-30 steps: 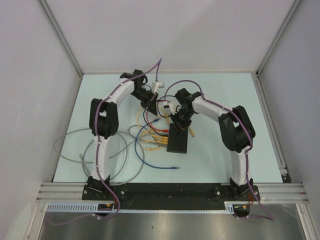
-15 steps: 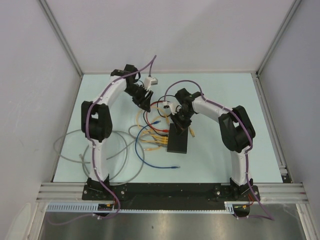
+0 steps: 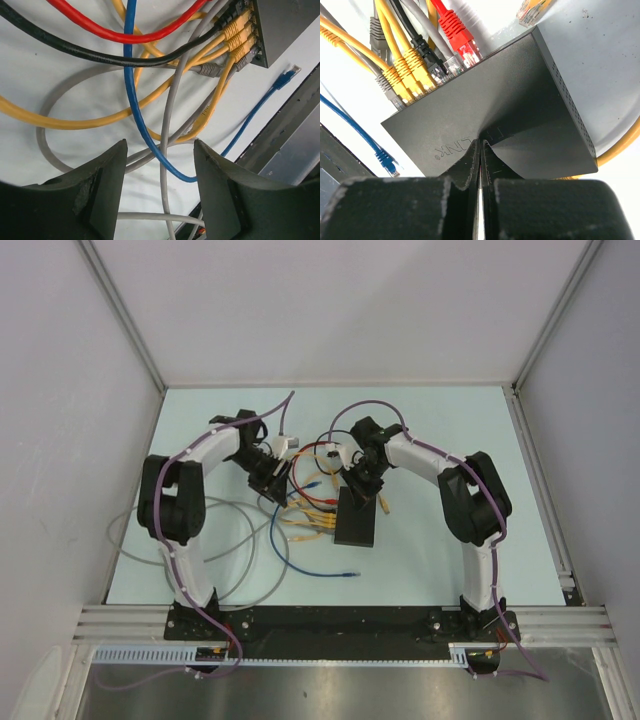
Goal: Pull the plug from the switch port
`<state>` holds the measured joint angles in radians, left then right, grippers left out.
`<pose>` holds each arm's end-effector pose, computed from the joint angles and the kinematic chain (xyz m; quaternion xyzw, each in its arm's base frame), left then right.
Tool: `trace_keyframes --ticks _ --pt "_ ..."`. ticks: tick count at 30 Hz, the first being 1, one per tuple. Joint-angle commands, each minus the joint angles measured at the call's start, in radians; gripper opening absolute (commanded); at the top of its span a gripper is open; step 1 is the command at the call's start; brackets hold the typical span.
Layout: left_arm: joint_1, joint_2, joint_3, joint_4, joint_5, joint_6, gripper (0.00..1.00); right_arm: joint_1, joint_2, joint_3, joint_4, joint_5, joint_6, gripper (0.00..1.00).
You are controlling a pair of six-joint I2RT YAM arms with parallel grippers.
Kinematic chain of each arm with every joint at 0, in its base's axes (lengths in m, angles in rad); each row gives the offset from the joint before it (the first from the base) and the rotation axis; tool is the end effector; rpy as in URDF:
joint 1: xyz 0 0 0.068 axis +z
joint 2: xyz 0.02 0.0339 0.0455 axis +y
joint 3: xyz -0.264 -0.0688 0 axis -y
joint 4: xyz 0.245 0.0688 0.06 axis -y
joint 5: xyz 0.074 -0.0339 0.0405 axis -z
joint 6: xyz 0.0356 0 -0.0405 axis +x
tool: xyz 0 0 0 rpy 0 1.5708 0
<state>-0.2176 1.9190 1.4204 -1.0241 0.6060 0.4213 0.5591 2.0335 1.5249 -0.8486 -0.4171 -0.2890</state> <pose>0.3461 -0.0973 0.1941 0.3065 0.9036 -0.2944 0.0532 0.3345 0.2263 0.1787 -0.4204 0.8775 0.2180 0.0756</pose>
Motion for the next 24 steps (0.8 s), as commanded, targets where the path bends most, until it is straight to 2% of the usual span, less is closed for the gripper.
trace_keyframes --ticks 1,3,11,13,15,21,23,24 --pt "-0.003 0.018 -0.020 0.068 0.038 -0.059 0.60 0.001 0.030 -0.037 0.013 0.100 -0.035 0.02" --pt "-0.003 0.020 -0.028 0.079 0.050 -0.055 0.55 0.002 0.031 -0.037 0.017 0.098 -0.033 0.02" --pt "-0.003 0.044 -0.011 0.067 0.081 -0.042 0.17 0.004 0.040 -0.031 0.020 0.101 -0.032 0.02" --pt "-0.002 0.040 0.003 0.036 0.080 -0.035 0.06 0.004 0.040 -0.028 0.017 0.104 -0.033 0.02" --pt "0.004 0.011 0.024 -0.014 0.080 -0.010 0.00 0.004 0.037 -0.029 0.014 0.104 -0.033 0.02" --pt "0.075 -0.026 0.149 -0.206 0.040 0.086 0.00 -0.002 0.040 -0.028 0.019 0.098 -0.029 0.02" --pt "0.095 -0.018 0.152 -0.197 0.053 0.070 0.22 -0.002 0.047 -0.023 0.020 0.093 -0.027 0.02" --pt "0.095 -0.017 0.134 -0.188 0.066 0.059 0.29 0.001 0.050 -0.020 0.019 0.092 -0.026 0.02"
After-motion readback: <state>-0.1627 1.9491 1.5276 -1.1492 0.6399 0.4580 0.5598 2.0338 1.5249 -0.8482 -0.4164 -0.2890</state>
